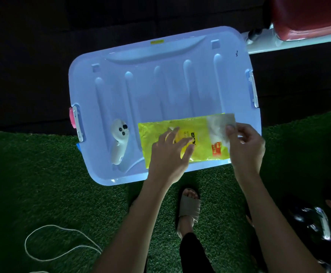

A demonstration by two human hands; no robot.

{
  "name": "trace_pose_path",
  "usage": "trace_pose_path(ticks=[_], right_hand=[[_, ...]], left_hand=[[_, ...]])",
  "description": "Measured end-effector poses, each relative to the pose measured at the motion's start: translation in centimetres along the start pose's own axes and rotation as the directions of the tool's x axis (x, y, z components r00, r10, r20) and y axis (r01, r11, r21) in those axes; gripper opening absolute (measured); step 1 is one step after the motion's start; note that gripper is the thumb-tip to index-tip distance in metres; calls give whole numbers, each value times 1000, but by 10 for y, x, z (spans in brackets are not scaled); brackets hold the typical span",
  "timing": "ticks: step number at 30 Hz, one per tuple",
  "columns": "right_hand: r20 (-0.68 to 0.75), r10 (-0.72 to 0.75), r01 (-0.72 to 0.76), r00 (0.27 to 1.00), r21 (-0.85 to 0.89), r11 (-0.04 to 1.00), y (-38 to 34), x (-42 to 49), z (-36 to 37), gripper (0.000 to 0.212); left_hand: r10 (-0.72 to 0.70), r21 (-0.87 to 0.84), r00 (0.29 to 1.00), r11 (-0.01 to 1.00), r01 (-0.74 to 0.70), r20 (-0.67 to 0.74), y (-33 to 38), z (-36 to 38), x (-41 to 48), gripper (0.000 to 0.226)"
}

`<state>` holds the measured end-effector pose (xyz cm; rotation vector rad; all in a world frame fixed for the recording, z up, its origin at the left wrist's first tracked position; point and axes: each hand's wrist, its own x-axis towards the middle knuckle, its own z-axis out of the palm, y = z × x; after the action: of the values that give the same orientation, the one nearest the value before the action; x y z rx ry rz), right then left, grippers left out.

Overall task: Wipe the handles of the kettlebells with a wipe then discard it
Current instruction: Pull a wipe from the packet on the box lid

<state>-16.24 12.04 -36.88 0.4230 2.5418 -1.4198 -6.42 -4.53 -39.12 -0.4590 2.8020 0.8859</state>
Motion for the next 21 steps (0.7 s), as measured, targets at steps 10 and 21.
trace_pose_path(ticks=[10,21], right_hand=[[352,-226,390,908,-518,761,37,8,15,22],[204,-169,263,964,-644,718,26,24,24,26]], left_hand=[[55,414,979,900,-134,198,-12,33,-7,68],[35,562,943,796,-226,330,23,0,28,64]])
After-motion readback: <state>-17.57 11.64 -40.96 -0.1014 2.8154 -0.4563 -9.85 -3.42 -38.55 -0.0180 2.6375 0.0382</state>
